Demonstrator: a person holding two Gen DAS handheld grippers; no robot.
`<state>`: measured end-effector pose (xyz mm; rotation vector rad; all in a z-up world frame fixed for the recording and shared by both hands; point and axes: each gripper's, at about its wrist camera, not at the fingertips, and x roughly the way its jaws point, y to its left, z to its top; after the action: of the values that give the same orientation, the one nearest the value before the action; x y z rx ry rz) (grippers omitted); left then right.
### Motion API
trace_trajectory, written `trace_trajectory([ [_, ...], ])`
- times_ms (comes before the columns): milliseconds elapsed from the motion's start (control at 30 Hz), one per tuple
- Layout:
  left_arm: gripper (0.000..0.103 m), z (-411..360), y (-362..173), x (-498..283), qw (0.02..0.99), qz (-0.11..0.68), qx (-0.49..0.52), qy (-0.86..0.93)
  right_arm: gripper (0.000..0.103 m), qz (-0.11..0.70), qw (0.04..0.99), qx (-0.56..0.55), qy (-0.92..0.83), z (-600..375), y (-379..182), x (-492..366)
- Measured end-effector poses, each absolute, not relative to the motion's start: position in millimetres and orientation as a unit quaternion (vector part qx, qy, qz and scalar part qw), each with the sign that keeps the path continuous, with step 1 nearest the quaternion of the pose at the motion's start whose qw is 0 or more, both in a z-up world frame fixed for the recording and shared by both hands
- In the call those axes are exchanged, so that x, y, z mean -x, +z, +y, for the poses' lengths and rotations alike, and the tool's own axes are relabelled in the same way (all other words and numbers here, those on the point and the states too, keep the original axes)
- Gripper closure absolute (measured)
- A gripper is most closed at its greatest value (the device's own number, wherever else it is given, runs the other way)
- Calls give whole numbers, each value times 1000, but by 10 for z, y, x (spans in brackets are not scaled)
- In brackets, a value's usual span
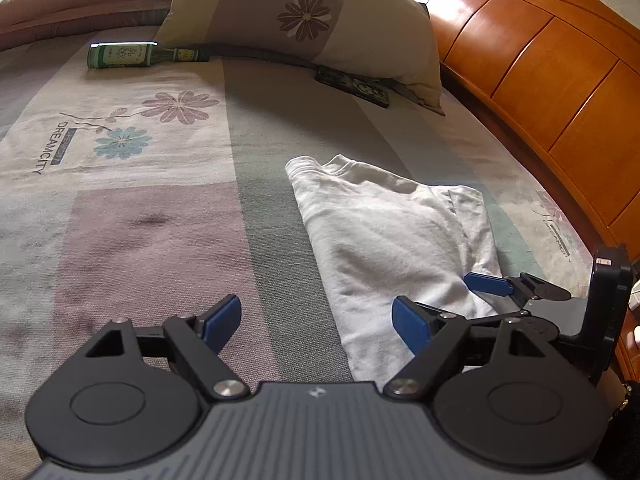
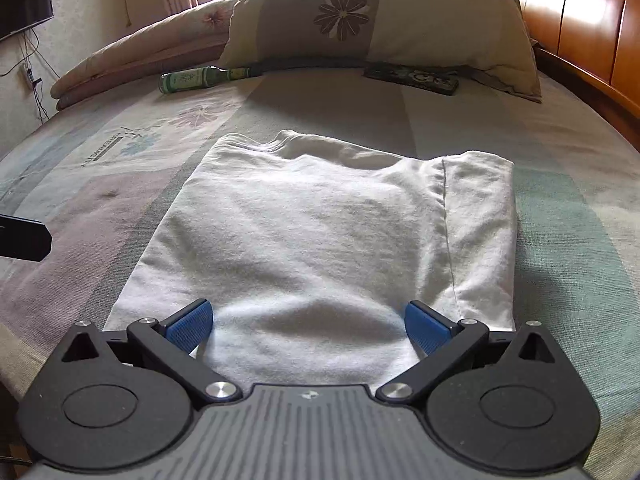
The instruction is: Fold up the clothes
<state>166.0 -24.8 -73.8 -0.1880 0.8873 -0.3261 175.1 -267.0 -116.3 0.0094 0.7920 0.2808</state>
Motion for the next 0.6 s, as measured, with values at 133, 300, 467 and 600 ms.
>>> trace_trajectory([
  [133,20,-394,-687,-1860,884,422,91,-181,0,383,914,-8,133,-2673,-1165,-1754],
  [300,20,-653,-740,-2209,877,415,97,-220,0,388,913,-10,126,-2672,-1141,-1762],
  [467,20,-844,-982,-2547,861,434,118,-238,0,395,911,-25,116,-2717,-1067,-1716],
  [600,21,-849,-1089,-2686,863,442,122,-214,0,391,913,-20,111,-2769,-997,-1653],
])
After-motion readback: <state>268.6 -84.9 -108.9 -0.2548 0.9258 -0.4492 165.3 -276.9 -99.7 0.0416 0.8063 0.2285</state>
